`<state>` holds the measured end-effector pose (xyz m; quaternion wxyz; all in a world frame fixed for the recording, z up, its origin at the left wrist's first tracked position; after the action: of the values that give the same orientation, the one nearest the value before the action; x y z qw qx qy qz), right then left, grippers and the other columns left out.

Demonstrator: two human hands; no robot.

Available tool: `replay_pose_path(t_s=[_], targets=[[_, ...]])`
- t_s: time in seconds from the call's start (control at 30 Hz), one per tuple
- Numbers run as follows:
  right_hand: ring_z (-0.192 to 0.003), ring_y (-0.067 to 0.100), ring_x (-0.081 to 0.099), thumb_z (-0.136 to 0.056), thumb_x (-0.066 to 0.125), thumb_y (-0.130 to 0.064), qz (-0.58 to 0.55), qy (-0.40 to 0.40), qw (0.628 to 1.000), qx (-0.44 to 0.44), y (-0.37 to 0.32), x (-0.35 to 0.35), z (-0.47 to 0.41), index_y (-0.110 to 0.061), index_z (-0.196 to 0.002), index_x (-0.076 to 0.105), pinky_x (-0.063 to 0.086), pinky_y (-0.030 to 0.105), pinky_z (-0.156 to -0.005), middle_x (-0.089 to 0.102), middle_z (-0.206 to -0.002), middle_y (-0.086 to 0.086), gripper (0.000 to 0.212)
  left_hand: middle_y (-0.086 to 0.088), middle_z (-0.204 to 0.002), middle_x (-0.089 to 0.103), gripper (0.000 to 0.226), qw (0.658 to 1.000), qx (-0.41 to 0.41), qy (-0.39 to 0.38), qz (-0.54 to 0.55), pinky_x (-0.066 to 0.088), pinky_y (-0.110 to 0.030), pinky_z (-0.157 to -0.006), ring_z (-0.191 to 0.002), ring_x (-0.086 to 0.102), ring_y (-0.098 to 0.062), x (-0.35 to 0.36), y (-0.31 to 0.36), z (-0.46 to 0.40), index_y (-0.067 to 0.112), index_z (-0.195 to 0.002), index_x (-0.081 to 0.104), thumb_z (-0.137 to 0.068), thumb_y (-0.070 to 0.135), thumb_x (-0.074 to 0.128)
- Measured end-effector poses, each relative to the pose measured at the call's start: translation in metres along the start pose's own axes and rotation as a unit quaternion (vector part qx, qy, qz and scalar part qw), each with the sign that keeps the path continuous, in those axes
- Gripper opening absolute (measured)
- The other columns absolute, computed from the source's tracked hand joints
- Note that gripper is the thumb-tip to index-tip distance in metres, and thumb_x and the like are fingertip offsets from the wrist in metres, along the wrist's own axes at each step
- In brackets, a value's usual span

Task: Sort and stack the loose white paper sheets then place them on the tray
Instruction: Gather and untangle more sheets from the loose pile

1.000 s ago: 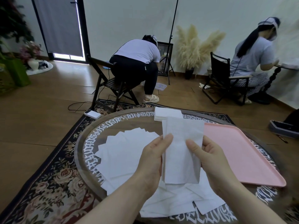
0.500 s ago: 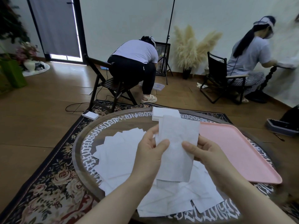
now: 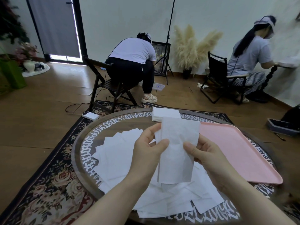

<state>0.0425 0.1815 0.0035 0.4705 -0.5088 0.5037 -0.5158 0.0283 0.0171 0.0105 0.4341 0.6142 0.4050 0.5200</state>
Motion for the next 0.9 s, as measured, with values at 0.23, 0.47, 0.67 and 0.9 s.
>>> replay_pose_path(t_s=[0.23, 0.47, 0.67, 0.9], targets=[[-0.091, 0.02, 0.073, -0.087, 0.065, -0.008, -0.002, 0.013, 1.0, -0.026, -0.006, -0.001, 0.002, -0.009, -0.118, 0.062, 0.055, 0.02, -0.065, 0.076, -0.102, 0.006, 0.031, -0.002, -0.087, 0.076, 0.024, 1.0, -0.007, -0.028, -0.005, 0.053, -0.021, -0.061, -0.076, 0.07, -0.012, 0.006, 0.001, 0.002, 0.016, -0.09, 0.072, -0.087, -0.006, 0.064], [-0.094, 0.015, 0.071, -0.084, 0.064, 0.004, 0.006, 0.001, 0.99, -0.14, -0.035, 0.008, 0.011, -0.012, -0.114, 0.063, 0.055, 0.02, -0.07, 0.075, -0.104, 0.0, 0.034, 0.006, -0.077, 0.073, 0.033, 1.0, 0.0, -0.008, -0.013, 0.046, -0.014, -0.055, -0.067, 0.064, -0.008, 0.004, 0.007, 0.001, 0.021, -0.065, 0.075, -0.082, -0.007, 0.068], [-0.089, 0.009, 0.071, -0.085, 0.06, 0.013, -0.006, 0.013, 0.986, -0.165, -0.041, 0.007, 0.013, -0.032, -0.136, 0.05, 0.056, 0.02, -0.071, 0.071, -0.106, -0.008, 0.069, 0.006, -0.077, 0.074, 0.042, 1.0, 0.0, -0.002, -0.031, 0.047, -0.016, -0.054, -0.066, 0.065, -0.008, 0.002, 0.009, 0.002, 0.024, -0.062, 0.076, -0.082, -0.011, 0.063], [-0.09, 0.011, 0.069, -0.08, 0.068, -0.004, 0.027, 0.009, 0.99, -0.137, -0.038, 0.008, 0.014, -0.014, -0.108, 0.072, 0.055, 0.021, -0.073, 0.076, -0.096, 0.001, 0.03, 0.005, -0.073, 0.073, 0.04, 0.999, -0.029, 0.011, 0.012, 0.05, -0.02, -0.053, -0.061, 0.064, -0.009, -0.003, 0.003, 0.001, 0.021, -0.062, 0.076, -0.083, -0.009, 0.061]])
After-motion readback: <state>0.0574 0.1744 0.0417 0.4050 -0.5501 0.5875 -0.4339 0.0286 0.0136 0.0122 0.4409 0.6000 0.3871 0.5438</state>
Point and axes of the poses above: each hand's wrist, its own z-axis away from the middle knuckle, its own x-axis out of the palm, y = z × x, the point moved 10 cm from there along -z, towards the middle knuckle
